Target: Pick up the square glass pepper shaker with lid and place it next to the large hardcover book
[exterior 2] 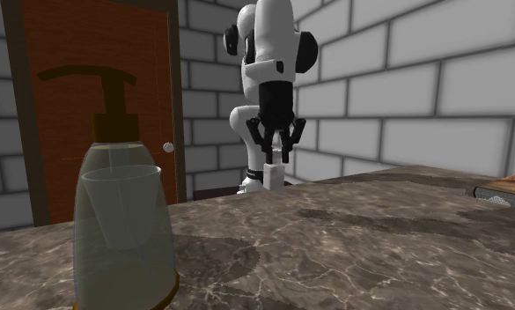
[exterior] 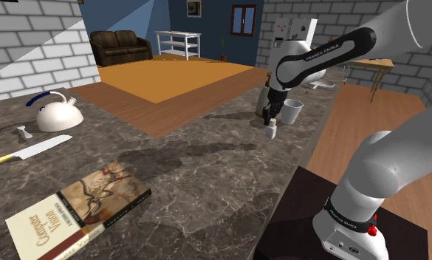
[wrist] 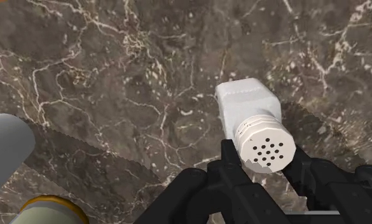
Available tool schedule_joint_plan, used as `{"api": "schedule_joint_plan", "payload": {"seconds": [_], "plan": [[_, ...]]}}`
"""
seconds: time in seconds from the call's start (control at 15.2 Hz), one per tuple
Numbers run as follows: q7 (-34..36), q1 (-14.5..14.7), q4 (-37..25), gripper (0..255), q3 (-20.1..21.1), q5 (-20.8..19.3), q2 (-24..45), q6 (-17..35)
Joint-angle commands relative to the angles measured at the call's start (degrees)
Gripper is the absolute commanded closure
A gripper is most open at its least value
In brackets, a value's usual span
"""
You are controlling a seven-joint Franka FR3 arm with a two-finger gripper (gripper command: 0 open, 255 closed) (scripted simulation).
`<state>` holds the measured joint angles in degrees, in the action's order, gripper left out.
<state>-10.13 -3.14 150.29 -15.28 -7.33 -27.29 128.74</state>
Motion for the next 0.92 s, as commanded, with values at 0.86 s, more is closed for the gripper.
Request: {"api": "schedule_joint_plan", "payload": {"seconds": [0.86], "plan": [[0.2,0.0,-8.6,255,1.4,0.5,-4.5,-13.1]]}}
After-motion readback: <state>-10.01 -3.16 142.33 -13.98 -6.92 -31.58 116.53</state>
